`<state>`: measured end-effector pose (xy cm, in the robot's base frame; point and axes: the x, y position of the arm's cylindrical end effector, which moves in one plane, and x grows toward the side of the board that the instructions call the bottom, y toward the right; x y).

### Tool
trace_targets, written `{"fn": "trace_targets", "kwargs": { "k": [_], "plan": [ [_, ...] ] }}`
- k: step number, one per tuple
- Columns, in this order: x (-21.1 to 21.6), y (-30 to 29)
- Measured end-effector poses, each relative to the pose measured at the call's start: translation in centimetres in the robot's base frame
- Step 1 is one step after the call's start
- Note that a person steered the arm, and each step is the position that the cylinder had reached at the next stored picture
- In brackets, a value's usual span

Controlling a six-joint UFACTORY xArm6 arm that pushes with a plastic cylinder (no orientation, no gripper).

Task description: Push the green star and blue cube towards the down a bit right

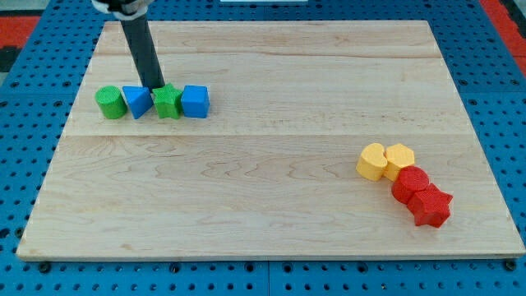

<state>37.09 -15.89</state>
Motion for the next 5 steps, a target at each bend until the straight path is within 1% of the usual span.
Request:
{"fn": "trace_targets", "kwargs": {
  "k": [1,2,3,4,5],
  "plan": [
    [2.7,5.7],
    [5.0,9.2],
    [7.0,6.7],
    [6.3,3.5],
    [10.6,3.1]
  ]
}}
